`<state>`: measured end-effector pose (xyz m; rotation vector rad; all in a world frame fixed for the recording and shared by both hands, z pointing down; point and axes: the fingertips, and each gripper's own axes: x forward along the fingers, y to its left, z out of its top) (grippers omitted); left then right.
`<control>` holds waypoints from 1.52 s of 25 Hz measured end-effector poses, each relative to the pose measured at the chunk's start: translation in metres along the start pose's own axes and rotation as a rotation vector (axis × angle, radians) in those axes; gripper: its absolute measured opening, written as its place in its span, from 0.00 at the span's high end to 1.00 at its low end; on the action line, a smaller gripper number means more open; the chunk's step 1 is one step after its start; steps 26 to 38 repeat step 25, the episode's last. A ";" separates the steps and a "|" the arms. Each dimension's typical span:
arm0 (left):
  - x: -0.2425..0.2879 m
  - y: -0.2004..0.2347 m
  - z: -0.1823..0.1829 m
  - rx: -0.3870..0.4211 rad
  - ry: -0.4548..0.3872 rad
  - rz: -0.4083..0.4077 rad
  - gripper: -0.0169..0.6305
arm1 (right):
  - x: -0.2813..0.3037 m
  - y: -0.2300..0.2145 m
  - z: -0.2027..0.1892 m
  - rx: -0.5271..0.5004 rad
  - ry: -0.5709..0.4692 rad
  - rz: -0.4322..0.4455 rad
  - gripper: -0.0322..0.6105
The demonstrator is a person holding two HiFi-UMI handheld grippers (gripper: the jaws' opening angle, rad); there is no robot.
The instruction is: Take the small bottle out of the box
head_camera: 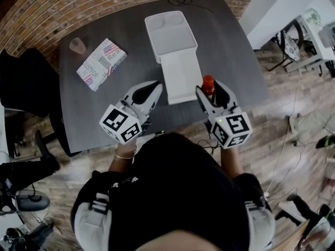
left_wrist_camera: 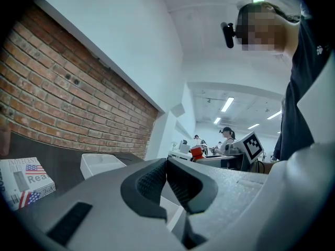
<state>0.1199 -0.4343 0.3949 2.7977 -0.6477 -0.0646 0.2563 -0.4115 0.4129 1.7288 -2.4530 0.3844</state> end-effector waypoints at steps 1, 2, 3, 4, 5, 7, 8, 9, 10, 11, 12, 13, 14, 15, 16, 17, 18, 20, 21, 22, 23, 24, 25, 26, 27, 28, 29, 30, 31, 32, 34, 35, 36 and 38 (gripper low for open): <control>-0.001 0.001 0.000 -0.001 0.000 0.003 0.97 | 0.001 0.000 0.000 0.001 0.001 0.002 0.61; -0.001 0.002 -0.001 -0.001 0.000 0.007 0.97 | 0.001 0.000 -0.001 0.002 0.000 0.004 0.61; -0.002 0.002 -0.001 -0.001 0.001 0.010 0.97 | 0.002 0.000 -0.002 0.003 0.001 0.005 0.61; -0.002 0.002 -0.002 -0.001 0.001 0.012 0.97 | 0.002 0.000 -0.003 0.004 0.004 0.007 0.61; -0.002 0.002 -0.002 0.000 0.001 0.014 0.97 | 0.002 0.000 -0.004 0.005 0.007 0.007 0.61; -0.003 0.002 -0.003 -0.001 0.001 0.016 0.97 | 0.002 -0.001 -0.006 0.008 0.011 0.009 0.61; -0.003 0.002 -0.003 -0.001 0.001 0.017 0.97 | 0.002 -0.001 -0.006 0.009 0.012 0.010 0.61; -0.003 0.002 -0.003 -0.002 0.001 0.018 0.97 | 0.003 -0.001 -0.006 0.012 0.013 0.013 0.61; -0.002 0.003 -0.003 -0.002 0.001 0.019 0.97 | 0.004 -0.001 -0.005 0.016 0.012 0.016 0.61; -0.002 0.004 -0.003 -0.003 0.001 0.021 0.97 | 0.005 -0.001 -0.004 0.020 0.012 0.019 0.61; -0.002 0.005 -0.002 -0.003 0.002 0.023 0.97 | 0.006 -0.001 -0.004 0.022 0.012 0.022 0.61; -0.003 0.005 -0.002 -0.002 0.002 0.024 0.97 | 0.006 -0.001 -0.004 0.022 0.013 0.023 0.61; -0.003 0.005 -0.003 -0.002 0.001 0.025 0.97 | 0.006 -0.001 -0.004 0.020 0.015 0.024 0.61; -0.003 0.006 -0.003 -0.001 0.000 0.026 0.97 | 0.006 -0.002 -0.004 0.019 0.015 0.024 0.61; -0.003 0.006 -0.002 -0.001 0.000 0.026 0.97 | 0.006 -0.002 -0.004 0.019 0.015 0.023 0.61; -0.003 0.005 -0.002 0.000 -0.001 0.026 0.97 | 0.005 -0.002 -0.004 0.019 0.014 0.023 0.61; -0.003 0.005 -0.002 0.000 -0.002 0.025 0.97 | 0.005 -0.003 -0.004 0.019 0.013 0.022 0.61; -0.002 0.005 -0.002 0.001 -0.001 0.024 0.97 | 0.005 -0.003 -0.004 0.018 0.013 0.020 0.61; -0.002 0.005 -0.002 0.001 -0.001 0.023 0.97 | 0.005 -0.003 -0.004 0.018 0.014 0.020 0.61; -0.003 0.005 -0.002 0.001 0.000 0.024 0.97 | 0.005 -0.003 -0.004 0.019 0.016 0.019 0.61; -0.003 0.006 -0.002 0.000 0.000 0.024 0.97 | 0.005 -0.004 -0.005 0.020 0.017 0.019 0.61; -0.003 0.006 -0.002 0.000 0.001 0.025 0.97 | 0.005 -0.004 -0.005 0.021 0.019 0.019 0.61; -0.003 0.006 -0.002 0.000 0.001 0.026 0.97 | 0.004 -0.004 -0.005 0.022 0.020 0.020 0.61; -0.003 0.006 -0.002 0.000 0.001 0.026 0.97 | 0.004 -0.004 -0.005 0.022 0.020 0.020 0.61; -0.003 0.006 -0.002 0.000 0.001 0.026 0.97 | 0.004 -0.004 -0.005 0.022 0.020 0.020 0.61; -0.003 0.006 -0.002 0.000 0.001 0.026 0.97 | 0.004 -0.004 -0.005 0.022 0.020 0.020 0.61; -0.003 0.006 -0.002 0.000 0.001 0.026 0.97 | 0.004 -0.004 -0.005 0.022 0.020 0.020 0.61; -0.003 0.006 -0.002 0.000 0.001 0.026 0.97 | 0.004 -0.004 -0.005 0.022 0.020 0.020 0.61; -0.003 0.006 -0.002 0.000 0.001 0.026 0.97 | 0.004 -0.004 -0.005 0.022 0.020 0.020 0.61; -0.003 0.006 -0.002 0.000 0.001 0.026 0.97 | 0.004 -0.004 -0.005 0.022 0.020 0.020 0.61; -0.003 0.006 -0.002 0.000 0.001 0.026 0.97 | 0.004 -0.004 -0.005 0.022 0.020 0.020 0.61; -0.003 0.006 -0.002 0.000 0.001 0.026 0.97 | 0.004 -0.004 -0.005 0.022 0.020 0.020 0.61; -0.003 0.006 -0.002 0.000 0.001 0.026 0.97 | 0.004 -0.004 -0.005 0.022 0.020 0.020 0.61; -0.003 0.006 -0.002 0.000 0.001 0.026 0.97 | 0.004 -0.004 -0.005 0.022 0.020 0.020 0.61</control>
